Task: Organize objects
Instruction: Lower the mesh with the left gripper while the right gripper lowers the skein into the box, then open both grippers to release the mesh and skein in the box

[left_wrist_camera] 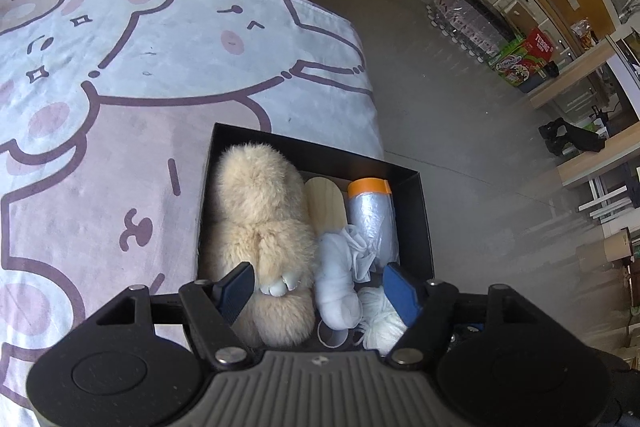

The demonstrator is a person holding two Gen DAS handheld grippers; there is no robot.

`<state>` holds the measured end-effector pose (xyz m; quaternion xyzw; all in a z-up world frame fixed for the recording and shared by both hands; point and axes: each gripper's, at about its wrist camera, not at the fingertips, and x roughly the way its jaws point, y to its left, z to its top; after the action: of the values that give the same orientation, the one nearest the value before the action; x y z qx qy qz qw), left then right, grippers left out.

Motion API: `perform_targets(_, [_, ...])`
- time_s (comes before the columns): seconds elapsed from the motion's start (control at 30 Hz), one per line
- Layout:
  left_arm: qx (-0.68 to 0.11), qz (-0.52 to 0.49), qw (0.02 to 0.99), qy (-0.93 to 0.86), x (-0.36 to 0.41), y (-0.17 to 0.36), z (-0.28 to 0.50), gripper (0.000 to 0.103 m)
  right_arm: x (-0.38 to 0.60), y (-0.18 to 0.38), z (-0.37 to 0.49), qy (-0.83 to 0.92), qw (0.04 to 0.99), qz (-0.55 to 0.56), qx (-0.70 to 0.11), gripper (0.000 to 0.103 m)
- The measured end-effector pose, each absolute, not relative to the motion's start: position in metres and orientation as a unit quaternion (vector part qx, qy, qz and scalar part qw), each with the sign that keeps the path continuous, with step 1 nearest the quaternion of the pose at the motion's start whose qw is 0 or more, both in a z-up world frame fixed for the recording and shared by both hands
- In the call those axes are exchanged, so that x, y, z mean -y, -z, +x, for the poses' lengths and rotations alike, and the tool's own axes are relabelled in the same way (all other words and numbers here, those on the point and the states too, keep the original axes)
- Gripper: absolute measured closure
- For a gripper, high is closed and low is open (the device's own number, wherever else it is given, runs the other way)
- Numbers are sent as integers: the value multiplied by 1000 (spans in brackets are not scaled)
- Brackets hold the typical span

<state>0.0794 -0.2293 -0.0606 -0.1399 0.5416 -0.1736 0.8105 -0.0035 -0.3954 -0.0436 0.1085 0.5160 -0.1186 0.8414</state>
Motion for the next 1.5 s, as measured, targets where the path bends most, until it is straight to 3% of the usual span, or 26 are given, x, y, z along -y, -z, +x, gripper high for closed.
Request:
perform_targets(0.77, [-432,-8,890,145,182,-28,16,31,374,-24,-57,121,896,136,-404,78])
perform_targets(0.9, [-426,-10,895,129,167,-34,14,25,371,-32,-62,137,901,123,-393,73])
perform_targets(1.0, [-429,-4,896,116,161,-34,13,16,367,-36,-64,141,904,113,-388,67])
perform_targets(1.27, [-435,5,896,92,149,-31,14,3,363,-38,-68,173,900,91,-389,29])
perform_targets(1.5, [-434,25,896,90,149,-28,13,0,363,-33,-70,189,893,75,-401,16])
